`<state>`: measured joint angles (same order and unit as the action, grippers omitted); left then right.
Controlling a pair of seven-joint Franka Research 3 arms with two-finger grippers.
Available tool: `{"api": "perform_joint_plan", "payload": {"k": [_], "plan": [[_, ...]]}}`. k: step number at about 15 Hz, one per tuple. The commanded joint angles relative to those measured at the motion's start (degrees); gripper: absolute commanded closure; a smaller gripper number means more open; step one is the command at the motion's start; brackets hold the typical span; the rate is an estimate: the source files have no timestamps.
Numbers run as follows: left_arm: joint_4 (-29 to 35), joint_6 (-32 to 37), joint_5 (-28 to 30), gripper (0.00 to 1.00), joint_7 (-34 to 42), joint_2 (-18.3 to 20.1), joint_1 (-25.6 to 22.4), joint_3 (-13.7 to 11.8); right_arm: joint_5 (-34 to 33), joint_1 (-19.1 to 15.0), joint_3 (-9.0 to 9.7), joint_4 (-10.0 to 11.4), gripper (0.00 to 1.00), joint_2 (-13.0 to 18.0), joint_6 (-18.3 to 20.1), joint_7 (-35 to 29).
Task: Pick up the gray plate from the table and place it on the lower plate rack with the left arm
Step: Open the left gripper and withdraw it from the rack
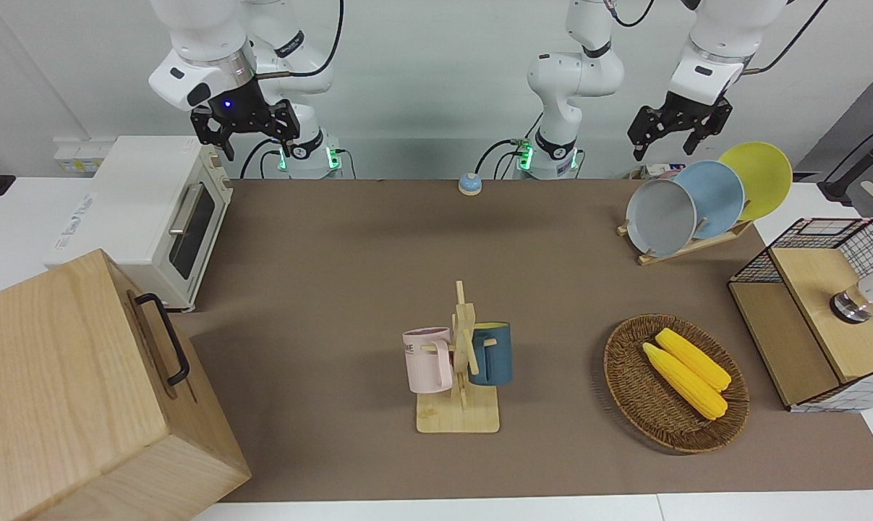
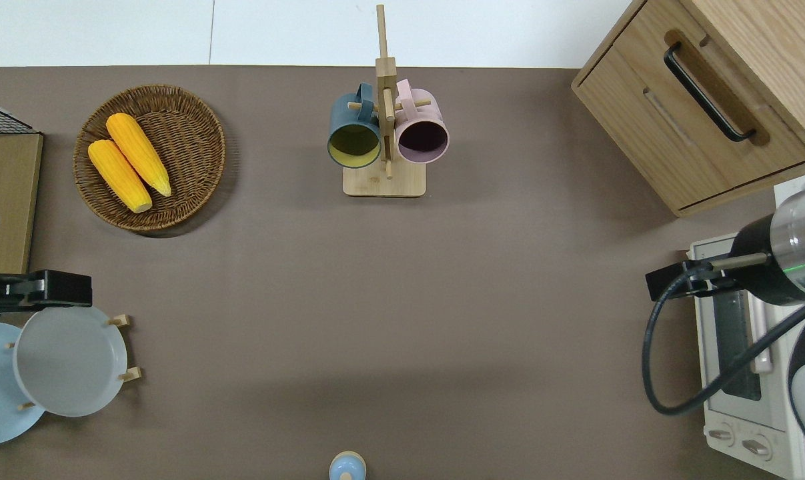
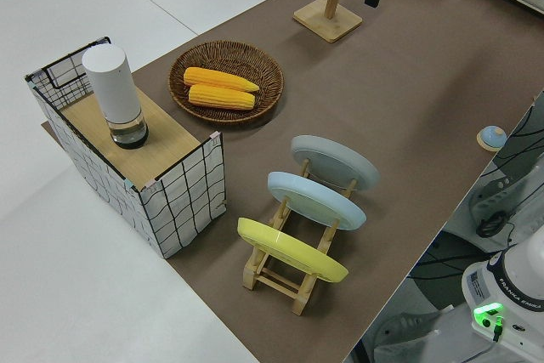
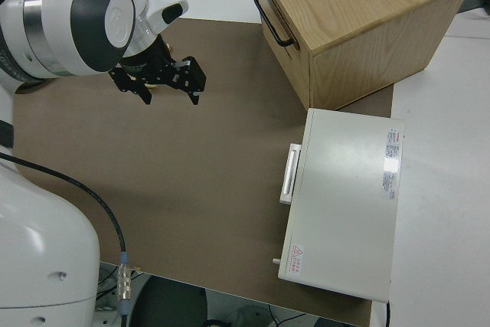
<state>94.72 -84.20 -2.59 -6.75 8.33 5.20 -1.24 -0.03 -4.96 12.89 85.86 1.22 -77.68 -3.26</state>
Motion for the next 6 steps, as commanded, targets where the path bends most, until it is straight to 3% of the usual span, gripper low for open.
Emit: {"api": "perform_joint_plan", "payload": {"k": [1,6], "plan": [[-0.4,-0.1,3.1,0.00,2.3,0.0,0.1,-0.7,0.2,-0.8,0.38,-0.3,0.011,0.3,0.9,0.2],[-0.2,-0.3,2.9,0.00,2.3,-0.2,0.1,-1.3,0.2,-0.8,0.38,-0.3,0.013,0.3,0.9,0.2]]}}
